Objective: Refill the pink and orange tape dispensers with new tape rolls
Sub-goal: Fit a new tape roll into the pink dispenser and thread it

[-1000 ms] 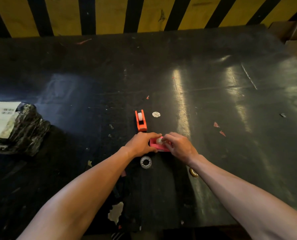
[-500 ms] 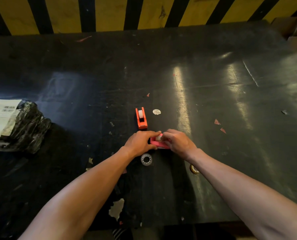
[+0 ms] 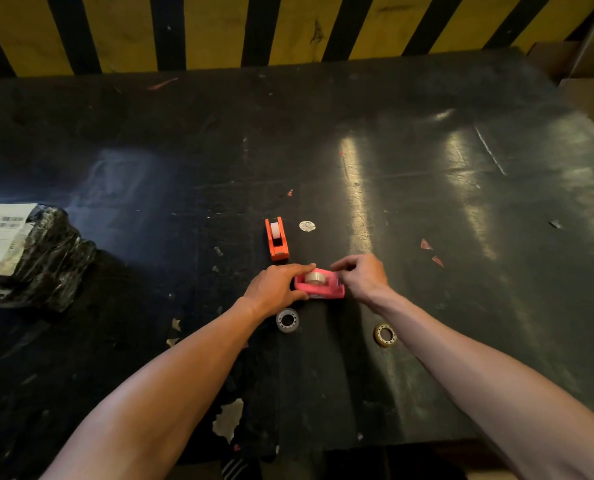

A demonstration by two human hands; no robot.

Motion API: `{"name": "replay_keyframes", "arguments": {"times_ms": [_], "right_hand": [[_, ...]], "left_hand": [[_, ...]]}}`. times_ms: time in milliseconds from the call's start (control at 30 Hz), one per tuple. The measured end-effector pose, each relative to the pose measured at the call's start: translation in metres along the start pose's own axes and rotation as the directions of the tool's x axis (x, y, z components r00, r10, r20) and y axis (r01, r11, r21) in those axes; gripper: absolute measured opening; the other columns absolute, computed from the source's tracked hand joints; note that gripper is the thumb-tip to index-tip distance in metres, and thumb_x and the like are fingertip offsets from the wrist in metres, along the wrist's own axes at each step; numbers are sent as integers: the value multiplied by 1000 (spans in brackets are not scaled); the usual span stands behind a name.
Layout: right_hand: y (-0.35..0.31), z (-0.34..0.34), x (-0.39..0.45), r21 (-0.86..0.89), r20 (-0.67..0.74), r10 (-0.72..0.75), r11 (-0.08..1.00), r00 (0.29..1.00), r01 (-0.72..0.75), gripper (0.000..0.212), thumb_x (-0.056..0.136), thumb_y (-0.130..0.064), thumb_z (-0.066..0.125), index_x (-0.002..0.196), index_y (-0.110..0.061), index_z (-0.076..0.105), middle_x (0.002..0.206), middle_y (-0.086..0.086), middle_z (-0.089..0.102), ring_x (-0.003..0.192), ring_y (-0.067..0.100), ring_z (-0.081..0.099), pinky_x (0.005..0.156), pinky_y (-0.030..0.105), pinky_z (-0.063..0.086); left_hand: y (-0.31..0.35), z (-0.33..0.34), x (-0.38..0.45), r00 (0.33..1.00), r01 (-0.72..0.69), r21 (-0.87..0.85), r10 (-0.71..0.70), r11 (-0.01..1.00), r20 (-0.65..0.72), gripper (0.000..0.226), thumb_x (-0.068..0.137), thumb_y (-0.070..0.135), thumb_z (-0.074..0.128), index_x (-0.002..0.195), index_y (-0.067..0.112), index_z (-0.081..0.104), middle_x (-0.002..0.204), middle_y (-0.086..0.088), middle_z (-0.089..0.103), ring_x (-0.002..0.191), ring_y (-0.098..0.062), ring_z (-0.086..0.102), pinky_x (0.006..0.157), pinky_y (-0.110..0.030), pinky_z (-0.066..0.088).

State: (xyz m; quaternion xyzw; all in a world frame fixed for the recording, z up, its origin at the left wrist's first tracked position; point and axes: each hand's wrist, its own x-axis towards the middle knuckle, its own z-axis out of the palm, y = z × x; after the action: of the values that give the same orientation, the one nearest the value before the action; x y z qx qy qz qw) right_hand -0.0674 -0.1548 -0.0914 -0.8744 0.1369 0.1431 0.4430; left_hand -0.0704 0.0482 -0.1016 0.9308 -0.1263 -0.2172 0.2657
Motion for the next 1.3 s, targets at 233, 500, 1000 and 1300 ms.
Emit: {"name": "replay_keyframes", "arguments": {"times_ms": [233,500,1000,1300], "right_hand": [[19,-25,0,62,-9,56,997,998,-55,19,89,-6,65,90,-20,79,88,-1,72,89,17,65,80,33,55],[30,-17,-4,172,2,150,974,989,-149,25,89,2,59,88,-16,78,75,3,68,69,13,58,63,25,48],[27,14,1,62,-104,229,973,968,-224,15,87,-5,62,91,-12,75,91,6,70,86,18,63,76,29,50],[32,27,-9,88,-189,223,974,956,-210,10,89,-9,63,94,-10,72,101,12,72,97,25,65,79,29,47]], "left_hand": [[0,1,0,1000,14,10,-14,1000,1,71,87,33,76,149,41,42,152,6,51,131,-21,55,108,-49,47],[3,0,-1,999,36,-5,-36,999,9,71,86,34,76,148,43,42,151,6,52,121,-21,61,104,-47,50],[4,1,-1,999,36,-7,-36,999,20,72,88,32,75,150,40,40,152,4,51,117,-22,63,104,-48,50],[4,3,-1,999,41,-5,-41,999,12,71,88,31,75,150,40,40,151,5,52,122,-22,61,106,-49,48]]}}
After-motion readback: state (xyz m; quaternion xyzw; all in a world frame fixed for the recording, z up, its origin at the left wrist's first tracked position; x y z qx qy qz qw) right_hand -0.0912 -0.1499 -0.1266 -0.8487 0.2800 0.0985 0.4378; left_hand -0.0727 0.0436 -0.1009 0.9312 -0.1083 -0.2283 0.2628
